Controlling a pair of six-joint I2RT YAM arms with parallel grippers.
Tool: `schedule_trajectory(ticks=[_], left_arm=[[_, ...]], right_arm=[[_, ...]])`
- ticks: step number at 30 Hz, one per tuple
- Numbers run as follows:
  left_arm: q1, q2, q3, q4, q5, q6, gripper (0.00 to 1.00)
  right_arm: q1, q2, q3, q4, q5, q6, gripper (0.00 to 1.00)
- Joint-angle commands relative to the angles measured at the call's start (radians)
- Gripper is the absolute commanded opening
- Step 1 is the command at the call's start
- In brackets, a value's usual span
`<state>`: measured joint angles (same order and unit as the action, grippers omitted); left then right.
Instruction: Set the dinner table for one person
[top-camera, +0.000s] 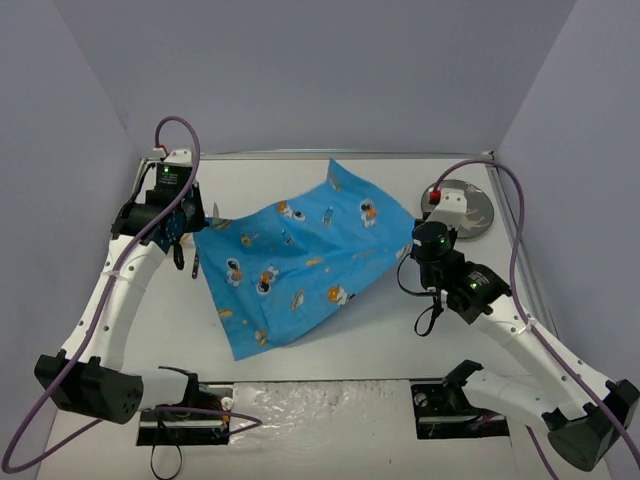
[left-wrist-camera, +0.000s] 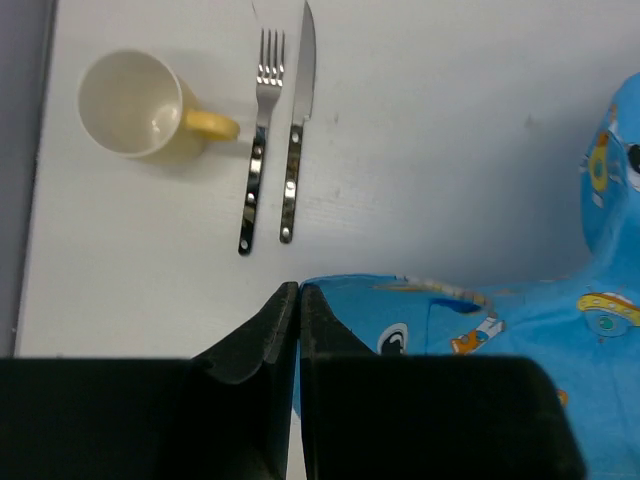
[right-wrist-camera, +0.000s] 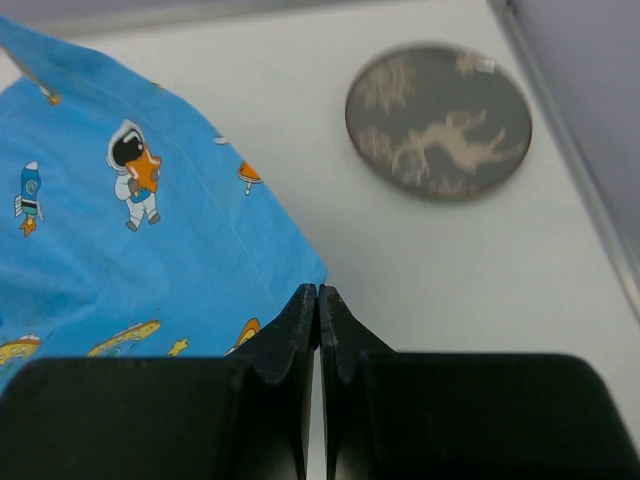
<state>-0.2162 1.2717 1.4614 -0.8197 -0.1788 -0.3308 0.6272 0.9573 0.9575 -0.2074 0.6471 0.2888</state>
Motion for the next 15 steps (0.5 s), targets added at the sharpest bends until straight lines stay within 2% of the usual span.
schedule_trajectory(ticks=[1,6,7,9,10,13,15], left_arm=[[0.0,-0.112,-0.111,0.082,0.091,-0.041,0.0],[0.0,-0.169,-0.25,0.048,0.124,-0.041,0.0],[0.0,-0.174,-0.268,0.04,0.125,-0.035,0.0],[0.0,-0.177,-0.306,0.045,0.122,-0.026,0.0],[0.001,-0.178,-0.325,0.051,0.115,-0.023,0.0],[0.003,-0.179,-0.363,0.076,0.114,-0.022,0.0],[0.003,-0.176,-0.389,0.09,0.111,-0.024,0.0]], right_arm=[[-0.007,-0.061,-0.173,-0.118,-0.04,0.352,0.03],[0.001,-0.139,-0.291,-0.193,-0.238,0.475,0.14],[0.009,-0.16,-0.308,-0.196,-0.275,0.501,0.2],[0.038,-0.178,-0.331,-0.191,-0.311,0.507,0.39],[0.058,-0.164,-0.325,-0.186,-0.298,0.494,0.45],[0.08,-0.045,-0.276,-0.143,-0.277,0.375,0.67],[0.078,0.102,-0.162,-0.112,-0.285,0.265,0.74]])
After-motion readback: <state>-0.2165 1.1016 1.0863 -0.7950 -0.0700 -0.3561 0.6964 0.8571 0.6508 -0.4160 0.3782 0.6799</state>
